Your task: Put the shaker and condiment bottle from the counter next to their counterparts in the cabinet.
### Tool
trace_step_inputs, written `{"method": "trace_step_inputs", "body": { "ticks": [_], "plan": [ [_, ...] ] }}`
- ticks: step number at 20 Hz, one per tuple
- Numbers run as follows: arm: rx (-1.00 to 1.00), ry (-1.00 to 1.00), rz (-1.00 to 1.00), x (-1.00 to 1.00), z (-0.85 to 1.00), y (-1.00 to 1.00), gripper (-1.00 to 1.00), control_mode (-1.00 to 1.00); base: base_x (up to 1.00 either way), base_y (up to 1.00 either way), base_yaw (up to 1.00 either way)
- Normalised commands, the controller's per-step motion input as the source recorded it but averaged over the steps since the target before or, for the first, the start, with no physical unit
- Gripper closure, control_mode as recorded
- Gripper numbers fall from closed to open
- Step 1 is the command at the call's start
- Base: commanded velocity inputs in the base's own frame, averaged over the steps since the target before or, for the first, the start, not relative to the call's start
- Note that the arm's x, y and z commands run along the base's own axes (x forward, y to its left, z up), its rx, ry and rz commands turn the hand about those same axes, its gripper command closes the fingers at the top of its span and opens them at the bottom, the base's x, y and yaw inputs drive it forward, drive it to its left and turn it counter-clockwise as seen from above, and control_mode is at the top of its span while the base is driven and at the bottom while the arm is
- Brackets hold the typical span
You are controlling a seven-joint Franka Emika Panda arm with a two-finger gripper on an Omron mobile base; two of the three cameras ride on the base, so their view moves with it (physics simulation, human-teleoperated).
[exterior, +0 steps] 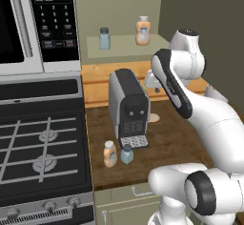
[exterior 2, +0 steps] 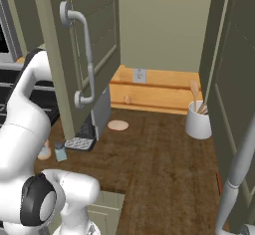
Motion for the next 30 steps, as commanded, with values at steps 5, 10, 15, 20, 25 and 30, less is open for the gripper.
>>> {"method": "trace_step_inputs", "body": {
  "ticks": [5, 10, 15, 20, 25, 30],
  "plan": [
    [-0.05, -0.01, 0.0, -0.25, -0.05, 0.12, -1.0, -1.0, 0.0, 0.0, 0.0],
    [-0.21, 0.0, 0.08, -0.1, -0.2, 0.4, -1.0, -1.0, 0.0, 0.0, 0.0],
    [-0.16, -0.12, -0.13, -0.28, -0.04, 0.59, -1.0, -1.0, 0.0, 0.0, 0.0],
    [0.02, -0.2, -0.34, -0.68, -0.22, 0.39, -1.0, -1.0, 0.0, 0.0, 0.0],
    [0.06, -0.13, -0.15, -0.49, -0.54, 0.27, -1.0, -1.0, 0.0, 0.0, 0.0],
    [0.05, -0.3, -0.25, -0.38, -0.39, 0.75, -1.0, -1.0, 0.0, 0.0, 0.0]
  ]
}}
